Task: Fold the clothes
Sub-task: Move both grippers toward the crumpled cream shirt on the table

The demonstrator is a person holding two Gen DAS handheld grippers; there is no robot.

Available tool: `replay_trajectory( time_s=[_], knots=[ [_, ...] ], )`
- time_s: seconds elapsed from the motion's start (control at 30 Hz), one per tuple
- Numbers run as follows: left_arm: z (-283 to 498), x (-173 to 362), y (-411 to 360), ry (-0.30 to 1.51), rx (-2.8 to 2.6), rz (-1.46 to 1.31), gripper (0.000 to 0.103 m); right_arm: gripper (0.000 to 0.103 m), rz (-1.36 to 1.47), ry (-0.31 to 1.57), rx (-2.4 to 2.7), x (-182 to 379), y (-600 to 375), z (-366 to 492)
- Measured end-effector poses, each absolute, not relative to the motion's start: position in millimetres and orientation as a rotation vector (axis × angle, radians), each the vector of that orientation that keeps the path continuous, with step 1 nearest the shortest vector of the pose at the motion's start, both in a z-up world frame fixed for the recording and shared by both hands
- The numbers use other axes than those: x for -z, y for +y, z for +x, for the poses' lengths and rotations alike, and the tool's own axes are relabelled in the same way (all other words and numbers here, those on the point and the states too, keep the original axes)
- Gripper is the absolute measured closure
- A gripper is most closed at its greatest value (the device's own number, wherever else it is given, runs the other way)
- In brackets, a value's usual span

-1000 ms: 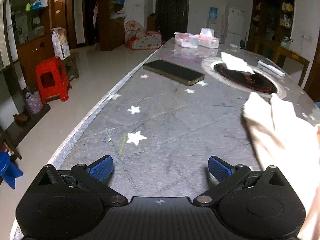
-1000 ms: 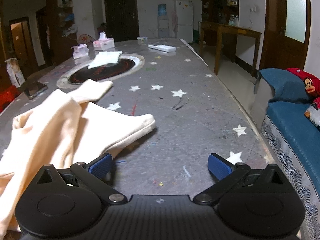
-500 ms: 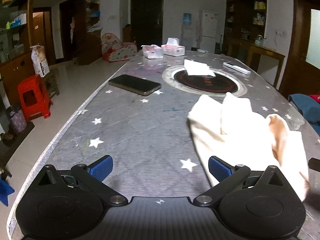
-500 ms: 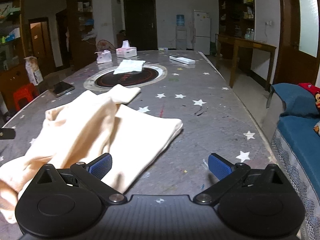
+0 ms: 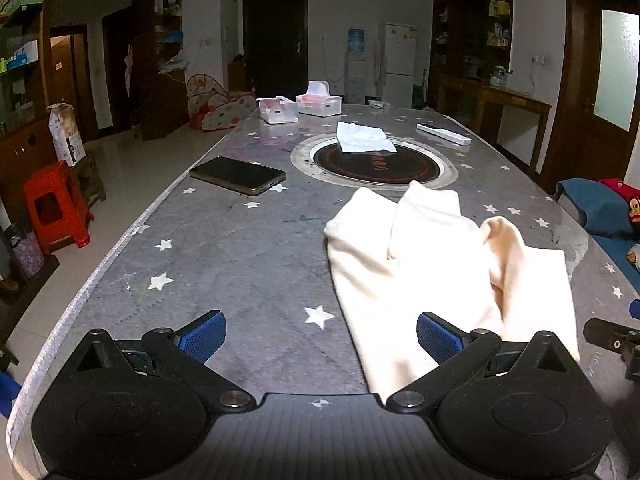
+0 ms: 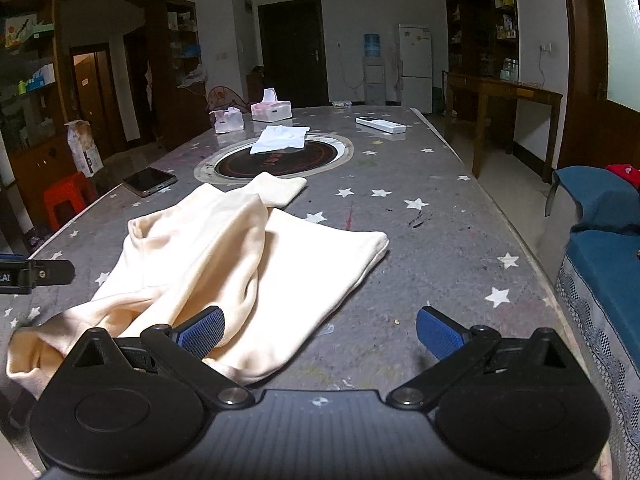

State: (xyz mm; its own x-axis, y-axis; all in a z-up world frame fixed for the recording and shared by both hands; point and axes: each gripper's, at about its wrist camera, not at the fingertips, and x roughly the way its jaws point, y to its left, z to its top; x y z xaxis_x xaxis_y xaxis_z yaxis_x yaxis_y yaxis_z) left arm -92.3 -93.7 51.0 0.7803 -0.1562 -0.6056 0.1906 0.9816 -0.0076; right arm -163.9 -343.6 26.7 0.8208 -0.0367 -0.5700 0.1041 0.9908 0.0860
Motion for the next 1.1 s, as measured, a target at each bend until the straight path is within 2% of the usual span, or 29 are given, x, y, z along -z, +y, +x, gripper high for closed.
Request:
replay_trajectory(
  time_s=[1.1],
  knots=[
    [-102.3, -56.0, -108.3, 0.653, 0.204, 0.081, 0.000, 0.000, 0.094, 0.594, 0.030, -34.0, -325.9, -172.9]
  ],
)
